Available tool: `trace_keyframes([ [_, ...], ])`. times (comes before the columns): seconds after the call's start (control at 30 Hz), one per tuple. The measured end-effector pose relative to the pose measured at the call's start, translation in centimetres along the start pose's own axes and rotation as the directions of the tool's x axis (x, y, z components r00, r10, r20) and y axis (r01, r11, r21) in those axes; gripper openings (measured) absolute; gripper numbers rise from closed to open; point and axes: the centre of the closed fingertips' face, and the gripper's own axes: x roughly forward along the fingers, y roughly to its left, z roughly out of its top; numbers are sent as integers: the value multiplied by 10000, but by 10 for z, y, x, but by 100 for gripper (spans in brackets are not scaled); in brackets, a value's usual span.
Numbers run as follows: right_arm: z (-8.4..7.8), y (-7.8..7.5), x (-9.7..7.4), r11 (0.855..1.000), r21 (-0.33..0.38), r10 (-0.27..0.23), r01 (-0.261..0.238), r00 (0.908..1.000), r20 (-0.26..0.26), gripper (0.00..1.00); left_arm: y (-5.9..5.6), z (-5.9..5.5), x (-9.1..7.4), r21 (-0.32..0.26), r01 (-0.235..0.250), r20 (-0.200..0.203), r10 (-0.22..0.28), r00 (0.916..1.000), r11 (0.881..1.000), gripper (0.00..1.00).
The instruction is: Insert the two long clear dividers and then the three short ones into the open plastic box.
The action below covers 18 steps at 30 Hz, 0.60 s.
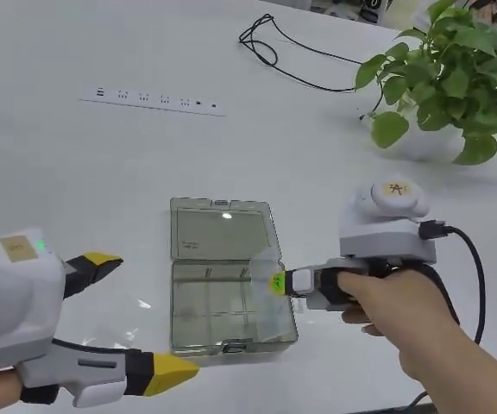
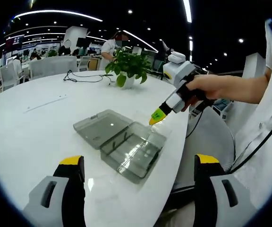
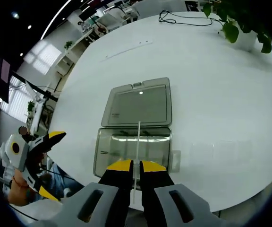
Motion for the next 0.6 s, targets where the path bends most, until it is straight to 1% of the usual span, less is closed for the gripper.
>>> trace_keyframes([
  [0.13, -2, -4, 7, 9998, 169, -78, 79, 9999, -101, 6, 0, -1, 1, -65, 19, 8, -19, 10000, 10000, 98],
  [0.33, -5, -7, 11, 9993, 349, -118, 122, 9999, -118, 6, -1, -3, 2, -137, 95, -16, -95, 10000, 9999, 97],
  [0.6, -7, -9, 16, 9990, 431, -121, 127, 9998, -134, 6, -1, -2, 4, -181, 148, -7, -148, 9999, 9997, 97],
])
